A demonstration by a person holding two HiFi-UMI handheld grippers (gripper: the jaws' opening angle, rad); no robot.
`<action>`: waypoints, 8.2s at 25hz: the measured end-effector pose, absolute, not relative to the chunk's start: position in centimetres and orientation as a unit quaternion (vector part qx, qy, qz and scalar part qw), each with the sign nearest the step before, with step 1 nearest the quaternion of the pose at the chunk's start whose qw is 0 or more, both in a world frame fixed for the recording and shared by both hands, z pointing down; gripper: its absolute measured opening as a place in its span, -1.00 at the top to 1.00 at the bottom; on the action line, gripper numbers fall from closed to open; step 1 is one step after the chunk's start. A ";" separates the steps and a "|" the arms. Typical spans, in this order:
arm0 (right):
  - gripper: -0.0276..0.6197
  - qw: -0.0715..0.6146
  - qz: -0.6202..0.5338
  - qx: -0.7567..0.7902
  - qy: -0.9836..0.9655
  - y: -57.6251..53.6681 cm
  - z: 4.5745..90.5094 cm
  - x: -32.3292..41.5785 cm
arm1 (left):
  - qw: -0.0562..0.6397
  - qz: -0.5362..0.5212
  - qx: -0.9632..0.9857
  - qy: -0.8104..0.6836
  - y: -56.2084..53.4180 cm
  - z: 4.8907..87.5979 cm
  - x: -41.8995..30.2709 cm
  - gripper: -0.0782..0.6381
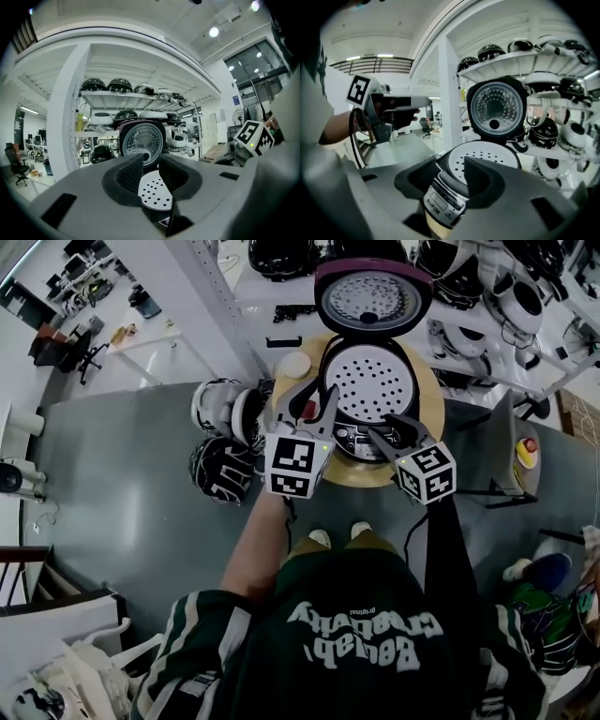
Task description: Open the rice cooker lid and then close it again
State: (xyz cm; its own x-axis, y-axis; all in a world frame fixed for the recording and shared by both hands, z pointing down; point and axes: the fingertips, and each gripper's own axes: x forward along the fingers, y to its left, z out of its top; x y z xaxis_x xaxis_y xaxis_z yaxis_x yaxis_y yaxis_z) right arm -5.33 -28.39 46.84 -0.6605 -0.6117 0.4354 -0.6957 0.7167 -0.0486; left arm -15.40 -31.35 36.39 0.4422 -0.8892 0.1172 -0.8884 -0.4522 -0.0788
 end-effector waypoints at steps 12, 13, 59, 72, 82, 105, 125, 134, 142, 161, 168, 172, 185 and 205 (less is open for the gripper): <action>0.24 0.056 0.082 0.448 -0.889 -36.1 35.2 -0.3 | 0.016 -0.044 -0.845 0.533 -36.6 31.5 -15.3 0.49; 0.27 0.050 0.079 0.449 -0.889 -37.1 34.4 0.1 | 0.016 -0.041 -0.842 0.538 -37.4 31.0 -15.2 0.49; 0.20 0.011 0.099 0.447 -0.889 -59.1 26.2 2.6 | -0.139 0.016 -0.792 0.594 -58.0 26.8 -15.7 0.27; 0.20 -0.002 0.113 0.446 -0.888 -54.8 26.9 2.7 | -0.124 -0.009 -0.805 0.580 -53.8 26.9 -14.9 0.40; 0.17 0.000 0.160 0.459 -0.874 -49.4 28.5 2.7 | -0.149 -0.015 -0.829 0.539 -48.7 28.4 -15.1 0.35; 0.37 0.109 0.188 0.438 -0.872 -36.9 37.2 1.3 | -0.169 -0.076 -0.839 0.512 -38.2 37.3 -12.5 0.26; 0.38 0.148 0.246 0.434 -0.854 -34.0 44.5 1.1 | -0.193 -0.116 -0.833 0.505 -34.2 44.7 -12.0 0.30; 0.38 0.159 0.266 0.431 -0.847 -34.0 47.0 0.4 | -0.206 -0.137 -0.829 0.501 -33.5 47.3 -11.7 0.27; 0.40 0.179 0.273 0.430 -0.842 -33.9 49.0 0.5 | -0.225 -0.143 -0.823 0.501 -33.5 49.2 -11.6 0.27; 0.40 0.210 0.245 0.458 -0.829 -33.6 50.5 0.0 | -0.236 -0.146 -0.824 0.494 -33.2 50.6 -11.6 0.22; 0.39 0.222 0.228 0.467 -0.825 -33.6 50.6 -0.2 | -0.218 -0.173 -0.830 0.484 -32.9 50.8 -10.9 0.16; 0.37 0.234 0.210 0.474 -0.822 -33.5 50.7 -0.3 | -0.208 -0.170 -0.833 0.484 -32.7 50.9 -10.6 0.10; 0.36 0.198 0.178 0.485 -0.833 -32.8 49.4 0.3 | -0.204 -0.149 -0.834 0.490 -32.2 50.2 -11.2 0.10; 0.18 0.059 0.001 0.457 -0.887 -26.3 38.0 6.7 | 0.005 -0.092 -0.809 0.581 -24.5 38.5 -7.5 0.09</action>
